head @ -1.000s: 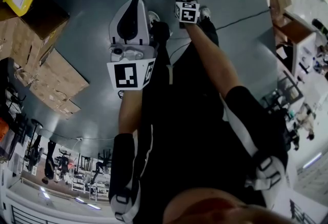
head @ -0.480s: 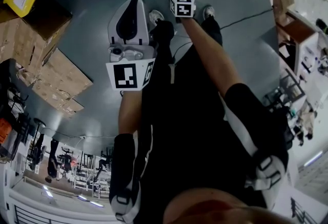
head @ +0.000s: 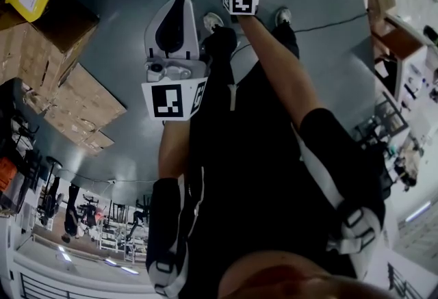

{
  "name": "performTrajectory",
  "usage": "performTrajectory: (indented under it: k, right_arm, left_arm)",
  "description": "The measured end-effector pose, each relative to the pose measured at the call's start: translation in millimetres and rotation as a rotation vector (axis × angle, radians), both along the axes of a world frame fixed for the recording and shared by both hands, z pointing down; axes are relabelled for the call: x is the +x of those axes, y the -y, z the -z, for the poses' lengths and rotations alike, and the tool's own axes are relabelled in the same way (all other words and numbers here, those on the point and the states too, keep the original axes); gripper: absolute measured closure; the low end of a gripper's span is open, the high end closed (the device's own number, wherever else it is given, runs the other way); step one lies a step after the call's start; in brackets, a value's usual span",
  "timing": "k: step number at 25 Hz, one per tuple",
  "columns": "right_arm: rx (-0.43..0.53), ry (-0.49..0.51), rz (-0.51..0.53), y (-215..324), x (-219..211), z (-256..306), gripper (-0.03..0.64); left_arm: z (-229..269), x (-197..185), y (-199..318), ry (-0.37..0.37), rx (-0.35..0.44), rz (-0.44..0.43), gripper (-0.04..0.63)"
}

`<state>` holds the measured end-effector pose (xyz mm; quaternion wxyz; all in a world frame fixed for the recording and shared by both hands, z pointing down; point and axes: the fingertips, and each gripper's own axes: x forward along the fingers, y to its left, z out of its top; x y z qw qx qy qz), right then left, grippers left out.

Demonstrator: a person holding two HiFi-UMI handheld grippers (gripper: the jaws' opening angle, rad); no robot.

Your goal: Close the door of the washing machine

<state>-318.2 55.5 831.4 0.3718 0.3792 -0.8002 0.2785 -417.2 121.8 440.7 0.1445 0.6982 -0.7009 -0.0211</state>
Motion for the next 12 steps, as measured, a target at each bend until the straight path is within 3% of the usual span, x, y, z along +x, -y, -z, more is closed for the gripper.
performTrajectory:
  k: [12]
  right_arm:
    - [0.011, 0.034, 0.039, 16, -36, 1, 0.495]
  left_arm:
    - [-4, -11, 2, 0.007, -0.013, -0.006, 0.591]
